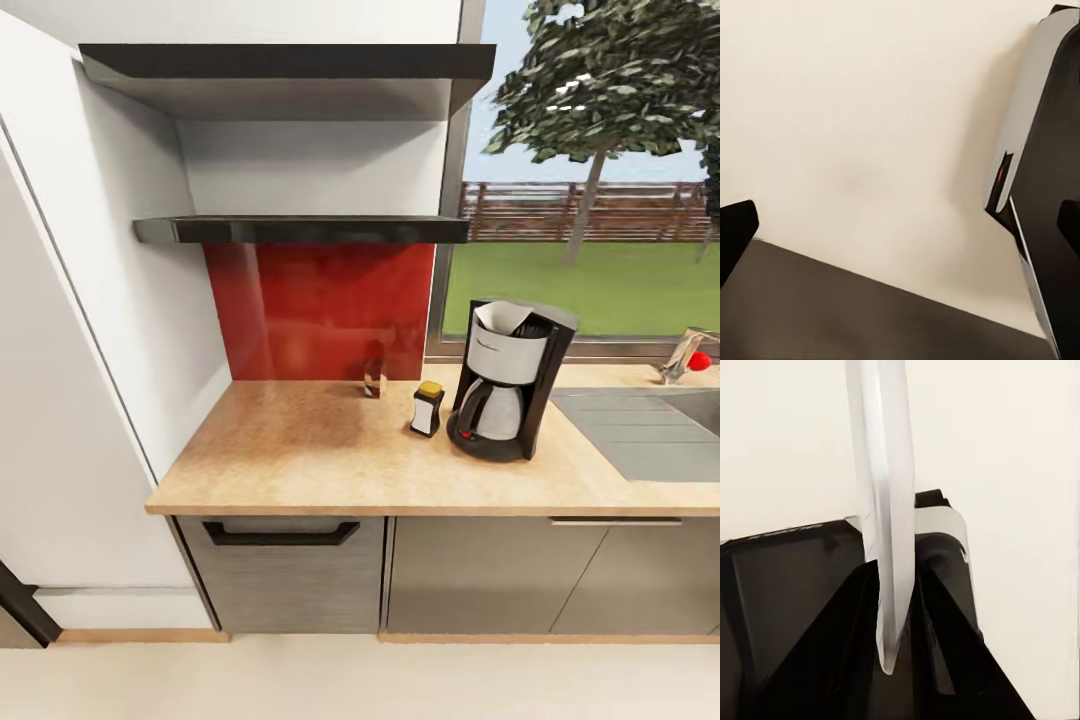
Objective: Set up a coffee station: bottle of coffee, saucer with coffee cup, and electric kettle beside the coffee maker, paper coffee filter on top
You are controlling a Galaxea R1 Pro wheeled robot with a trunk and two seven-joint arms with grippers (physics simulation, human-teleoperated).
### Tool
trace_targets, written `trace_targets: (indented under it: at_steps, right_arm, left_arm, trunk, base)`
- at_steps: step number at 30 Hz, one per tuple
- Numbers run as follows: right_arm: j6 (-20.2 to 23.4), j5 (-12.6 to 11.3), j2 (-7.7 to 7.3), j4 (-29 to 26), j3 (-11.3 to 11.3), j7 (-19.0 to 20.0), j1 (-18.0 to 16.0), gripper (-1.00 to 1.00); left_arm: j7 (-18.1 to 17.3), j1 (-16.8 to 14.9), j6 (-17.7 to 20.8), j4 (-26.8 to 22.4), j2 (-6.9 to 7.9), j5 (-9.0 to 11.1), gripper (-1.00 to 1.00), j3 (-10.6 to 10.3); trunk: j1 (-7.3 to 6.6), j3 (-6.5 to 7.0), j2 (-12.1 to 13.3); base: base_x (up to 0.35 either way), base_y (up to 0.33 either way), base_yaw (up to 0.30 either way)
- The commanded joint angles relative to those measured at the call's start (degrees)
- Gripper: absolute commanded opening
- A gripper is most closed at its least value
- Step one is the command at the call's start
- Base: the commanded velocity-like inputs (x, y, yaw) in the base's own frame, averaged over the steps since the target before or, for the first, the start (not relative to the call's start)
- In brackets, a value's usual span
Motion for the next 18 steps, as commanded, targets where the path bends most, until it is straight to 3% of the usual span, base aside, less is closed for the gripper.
trace_targets:
  at_steps: [1, 7, 18]
  right_arm:
    - [0.28, -0.15, -0.01, -0.1, 0.46, 0.12, -0.03, -1.0]
    - [-0.14, 1.6, -0.04, 0.0, 0.33, -0.02, -0.03, -1.0]
    - [-0.16, 1.28, -0.4, -0.11, 0.15, -0.07, -0.03, -1.0]
  left_arm:
    - [-0.04, 0.02, -0.36, 0.15, 0.32, 0.34, 1.0, 0.27]
    - [-0.01, 0.73, -0.56, -0.09, 0.73, 0.55, 1.0, 0.48]
    - [0.05, 0.75, -0.69, -0.58, 0.84, 0.99, 1.0, 1.15]
  trunk:
    - [0.03, -0.12, -0.12]
    - [0.03, -0.12, -0.12]
    - [0.03, -0.1, -0.12]
  base:
    - [0.0, 0.0, -0.003]
    - [0.0, 0.0, -0.009]
    - [-0.046, 0.008, -0.026]
